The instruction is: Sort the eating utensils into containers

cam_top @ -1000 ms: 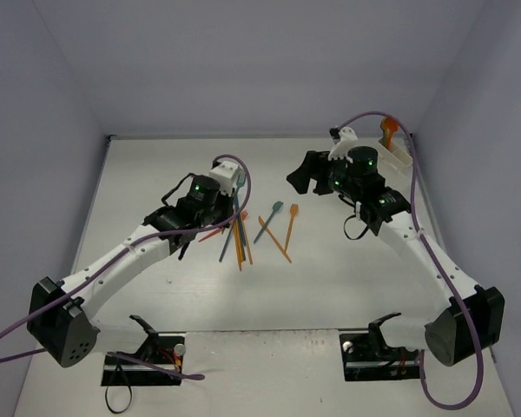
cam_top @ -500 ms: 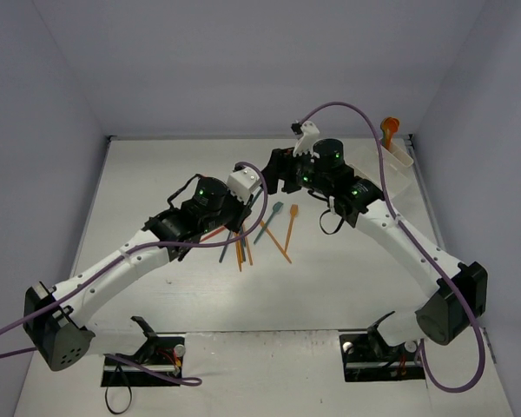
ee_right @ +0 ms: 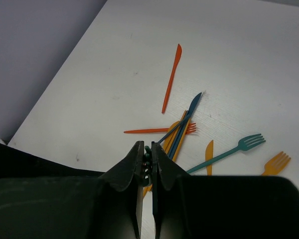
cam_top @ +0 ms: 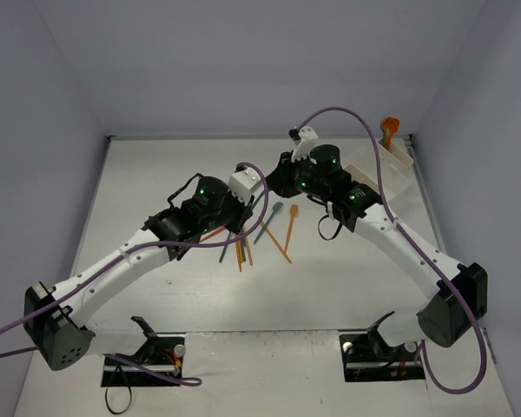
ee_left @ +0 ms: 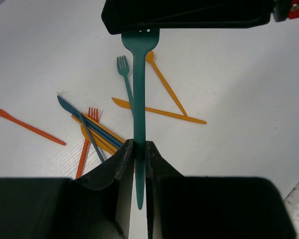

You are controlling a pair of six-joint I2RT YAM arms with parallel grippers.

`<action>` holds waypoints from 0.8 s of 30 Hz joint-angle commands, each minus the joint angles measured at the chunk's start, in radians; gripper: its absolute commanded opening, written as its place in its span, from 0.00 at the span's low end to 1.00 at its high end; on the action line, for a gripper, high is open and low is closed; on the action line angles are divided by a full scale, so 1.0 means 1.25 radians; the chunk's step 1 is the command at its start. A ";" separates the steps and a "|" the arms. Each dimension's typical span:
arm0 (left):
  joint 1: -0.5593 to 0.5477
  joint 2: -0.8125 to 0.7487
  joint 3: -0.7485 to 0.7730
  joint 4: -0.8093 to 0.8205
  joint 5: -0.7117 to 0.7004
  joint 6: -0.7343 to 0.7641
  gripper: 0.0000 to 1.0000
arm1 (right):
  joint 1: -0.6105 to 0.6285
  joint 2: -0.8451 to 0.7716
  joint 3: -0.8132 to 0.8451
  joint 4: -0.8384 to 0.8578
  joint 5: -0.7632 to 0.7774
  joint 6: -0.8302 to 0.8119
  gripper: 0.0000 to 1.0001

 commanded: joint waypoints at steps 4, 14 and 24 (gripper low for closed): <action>-0.005 -0.002 0.058 0.024 0.011 -0.009 0.17 | 0.004 -0.055 -0.011 0.044 0.076 -0.045 0.00; 0.010 -0.008 0.012 0.010 -0.138 -0.088 0.73 | -0.139 -0.102 0.036 -0.037 0.286 -0.103 0.00; 0.067 -0.018 -0.071 -0.006 -0.130 -0.198 0.73 | -0.562 -0.064 0.104 -0.037 0.335 -0.031 0.00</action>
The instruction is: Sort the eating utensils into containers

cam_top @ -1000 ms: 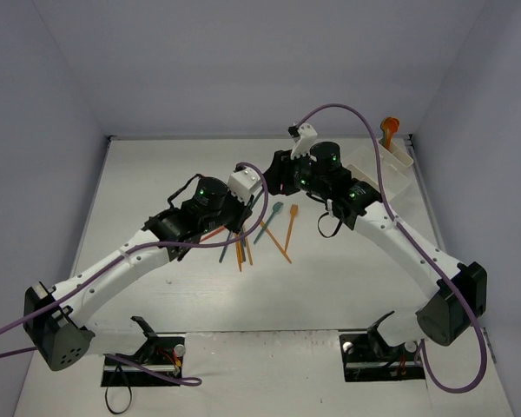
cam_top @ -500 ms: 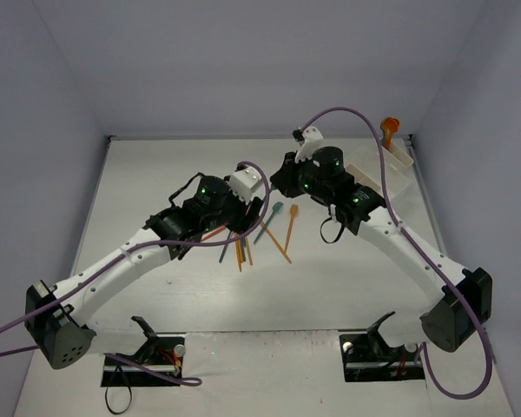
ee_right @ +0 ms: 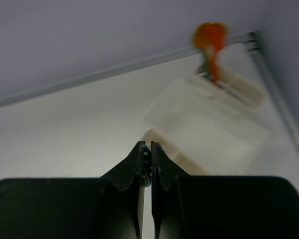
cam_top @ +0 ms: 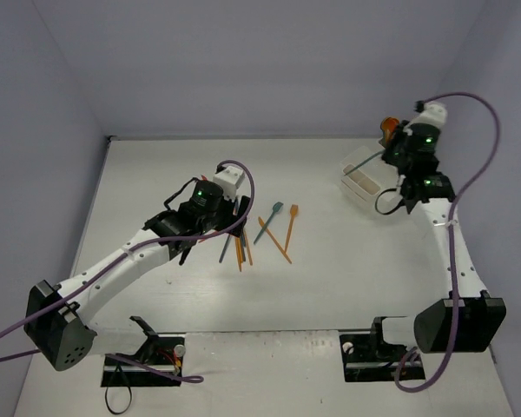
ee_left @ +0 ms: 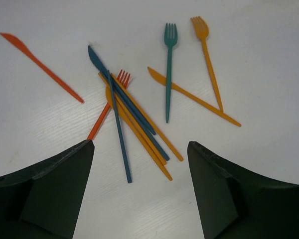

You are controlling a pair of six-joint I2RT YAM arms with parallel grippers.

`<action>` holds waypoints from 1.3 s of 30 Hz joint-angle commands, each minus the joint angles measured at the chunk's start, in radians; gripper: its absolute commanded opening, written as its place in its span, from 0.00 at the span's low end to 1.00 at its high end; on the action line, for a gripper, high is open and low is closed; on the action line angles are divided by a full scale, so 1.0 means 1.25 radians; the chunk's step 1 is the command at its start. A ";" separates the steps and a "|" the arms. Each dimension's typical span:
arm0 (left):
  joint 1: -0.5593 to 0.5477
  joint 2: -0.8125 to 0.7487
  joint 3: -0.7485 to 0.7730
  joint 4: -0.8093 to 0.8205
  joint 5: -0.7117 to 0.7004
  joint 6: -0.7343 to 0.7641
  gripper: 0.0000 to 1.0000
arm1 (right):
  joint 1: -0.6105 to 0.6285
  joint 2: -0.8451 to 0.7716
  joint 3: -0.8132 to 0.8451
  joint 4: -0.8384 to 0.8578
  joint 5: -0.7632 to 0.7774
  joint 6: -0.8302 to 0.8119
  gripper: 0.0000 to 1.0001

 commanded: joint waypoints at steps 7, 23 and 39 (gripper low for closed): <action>0.039 -0.033 -0.052 0.016 0.013 -0.103 0.73 | -0.317 0.152 0.186 0.072 0.094 0.107 0.00; 0.048 -0.022 -0.078 0.021 0.023 -0.106 0.73 | -0.385 0.343 0.246 0.172 0.130 0.183 0.00; 0.054 -0.032 -0.086 0.011 0.023 -0.114 0.73 | -0.328 0.416 0.206 0.212 0.075 0.177 0.00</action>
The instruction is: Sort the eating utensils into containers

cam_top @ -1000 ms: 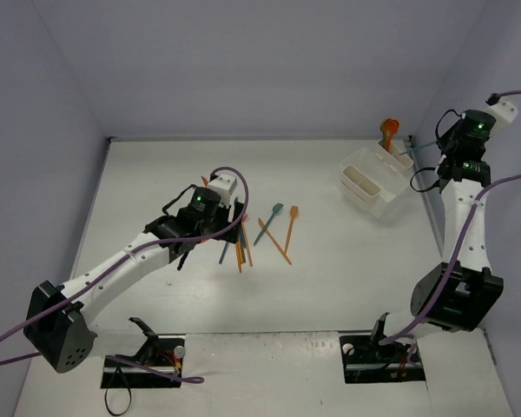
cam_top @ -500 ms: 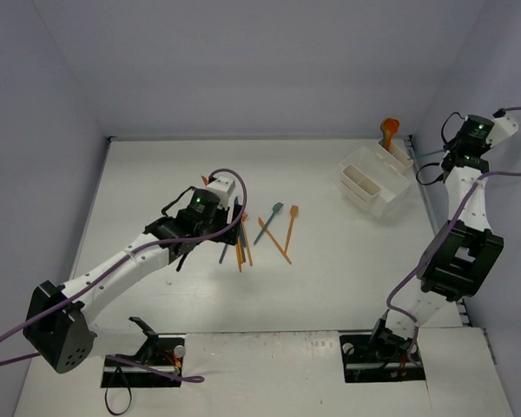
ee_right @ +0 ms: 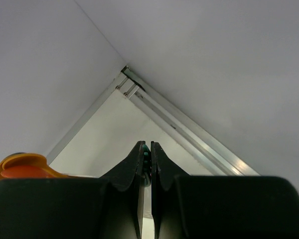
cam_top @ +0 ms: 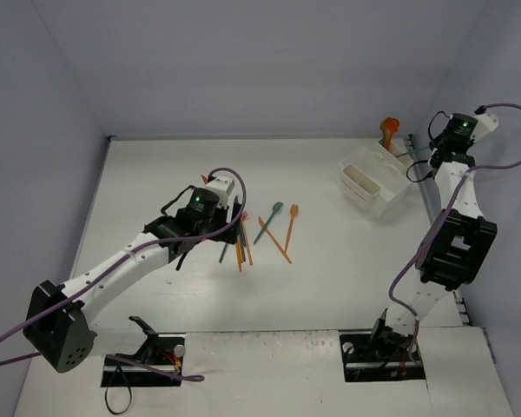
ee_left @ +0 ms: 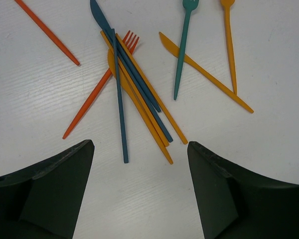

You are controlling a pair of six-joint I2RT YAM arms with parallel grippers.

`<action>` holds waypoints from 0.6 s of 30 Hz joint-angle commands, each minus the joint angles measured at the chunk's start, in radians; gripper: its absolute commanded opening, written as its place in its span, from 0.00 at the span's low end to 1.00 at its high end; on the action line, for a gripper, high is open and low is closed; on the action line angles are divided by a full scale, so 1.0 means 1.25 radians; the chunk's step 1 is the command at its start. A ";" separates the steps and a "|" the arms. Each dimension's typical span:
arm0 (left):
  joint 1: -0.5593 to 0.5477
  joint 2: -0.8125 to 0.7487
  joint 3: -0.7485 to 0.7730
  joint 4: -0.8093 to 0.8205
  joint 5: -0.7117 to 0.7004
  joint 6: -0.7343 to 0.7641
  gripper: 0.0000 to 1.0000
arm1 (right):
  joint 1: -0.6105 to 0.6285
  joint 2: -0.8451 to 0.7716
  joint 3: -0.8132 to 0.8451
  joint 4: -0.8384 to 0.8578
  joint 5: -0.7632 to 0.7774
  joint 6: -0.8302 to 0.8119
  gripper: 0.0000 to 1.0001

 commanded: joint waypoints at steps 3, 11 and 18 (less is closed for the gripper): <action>0.007 -0.031 -0.006 0.021 -0.002 -0.018 0.73 | 0.034 0.003 -0.022 0.085 0.002 0.003 0.00; 0.007 -0.048 -0.020 0.013 -0.006 -0.021 0.73 | 0.044 -0.015 -0.084 0.115 -0.006 0.012 0.12; 0.008 -0.038 -0.018 0.012 0.001 -0.026 0.73 | 0.053 -0.096 -0.110 0.113 -0.025 -0.031 0.51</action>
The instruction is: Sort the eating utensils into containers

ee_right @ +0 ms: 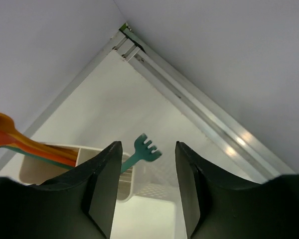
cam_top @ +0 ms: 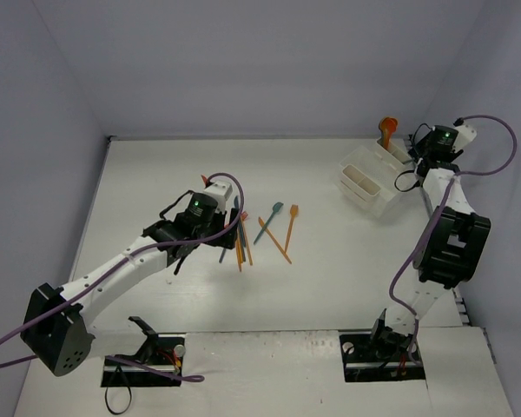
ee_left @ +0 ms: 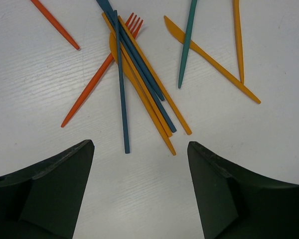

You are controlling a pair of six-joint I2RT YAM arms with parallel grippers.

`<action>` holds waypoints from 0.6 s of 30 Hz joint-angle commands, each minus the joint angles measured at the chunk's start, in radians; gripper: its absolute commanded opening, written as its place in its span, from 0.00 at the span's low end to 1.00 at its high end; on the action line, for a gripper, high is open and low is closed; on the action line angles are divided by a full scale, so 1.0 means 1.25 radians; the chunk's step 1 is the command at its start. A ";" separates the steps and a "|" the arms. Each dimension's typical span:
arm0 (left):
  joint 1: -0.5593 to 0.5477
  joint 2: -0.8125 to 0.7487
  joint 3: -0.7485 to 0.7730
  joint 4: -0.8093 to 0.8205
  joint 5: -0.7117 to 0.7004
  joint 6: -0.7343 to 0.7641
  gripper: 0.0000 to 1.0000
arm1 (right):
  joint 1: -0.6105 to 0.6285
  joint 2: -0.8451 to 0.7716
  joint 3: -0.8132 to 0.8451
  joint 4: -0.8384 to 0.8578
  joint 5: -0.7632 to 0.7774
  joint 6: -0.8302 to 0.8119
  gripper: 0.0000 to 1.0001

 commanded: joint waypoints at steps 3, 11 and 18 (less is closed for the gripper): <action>0.007 -0.009 0.025 0.021 0.008 -0.016 0.73 | 0.011 -0.167 -0.029 0.057 -0.015 -0.048 0.62; 0.004 0.076 0.082 0.040 0.068 -0.016 0.73 | 0.012 -0.350 -0.068 -0.040 -0.049 -0.094 0.82; -0.013 0.242 0.217 0.022 0.093 -0.006 0.73 | 0.072 -0.563 -0.216 -0.071 -0.056 -0.056 0.85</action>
